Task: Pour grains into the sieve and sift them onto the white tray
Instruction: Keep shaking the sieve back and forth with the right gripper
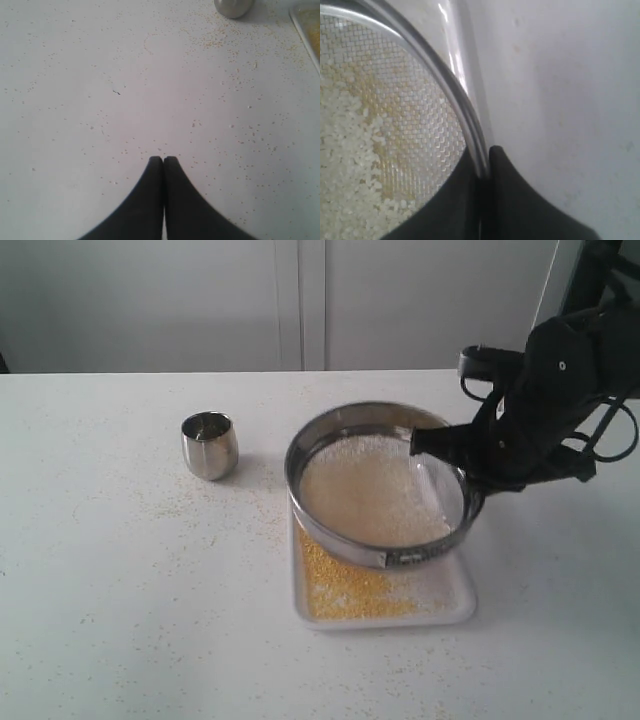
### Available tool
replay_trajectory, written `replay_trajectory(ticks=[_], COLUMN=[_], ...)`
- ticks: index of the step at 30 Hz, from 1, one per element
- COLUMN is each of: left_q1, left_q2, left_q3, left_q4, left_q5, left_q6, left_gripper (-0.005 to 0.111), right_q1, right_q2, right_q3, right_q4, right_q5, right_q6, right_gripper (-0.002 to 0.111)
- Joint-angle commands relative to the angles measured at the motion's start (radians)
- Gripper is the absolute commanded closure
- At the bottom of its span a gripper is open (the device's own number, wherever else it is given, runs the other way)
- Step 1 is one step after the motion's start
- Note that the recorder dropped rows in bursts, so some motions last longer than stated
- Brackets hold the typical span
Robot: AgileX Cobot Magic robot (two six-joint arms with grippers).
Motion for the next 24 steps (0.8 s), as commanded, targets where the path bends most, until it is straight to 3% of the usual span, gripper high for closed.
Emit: replay_trajectory(ticks=[1,4,10,16,21,24], left_q1=[0.004,0.004,0.004,0.004,0.004,0.004], left_q2=[-0.007,-0.007,-0.007,-0.007,-0.007,-0.007], left_q3=[0.001,0.001,0.001,0.001,0.001,0.001], left_q4=[-0.002,-0.002,-0.002,-0.002,-0.002,-0.002], left_q5=[0.004,0.004,0.004,0.004,0.004,0.004], left_q6=[-0.001,-0.001,-0.001,-0.001,-0.001,-0.001], left_gripper=[0.107,0.107,0.107,0.107,0.107,0.107], right_q1=[-0.008,-0.008,-0.006,-0.006,-0.006,-0.006], right_q2=[-0.009,0.021,0.006,0.026,-0.017,-0.019], right_q3=[0.045,0.043,0.037,0.041,0.032,0.037], right_q4=[-0.02,-0.015,-0.007,-0.002,0.1,0.064], right_q5=[-0.102,-0.346,0.016,-0.356,-0.022,-0.119], right_q6=[0.008,0.008,-0.008,-0.008,-0.025,-0.025], right_gripper=[0.108,0.108,0.108,0.108,0.108,0.108])
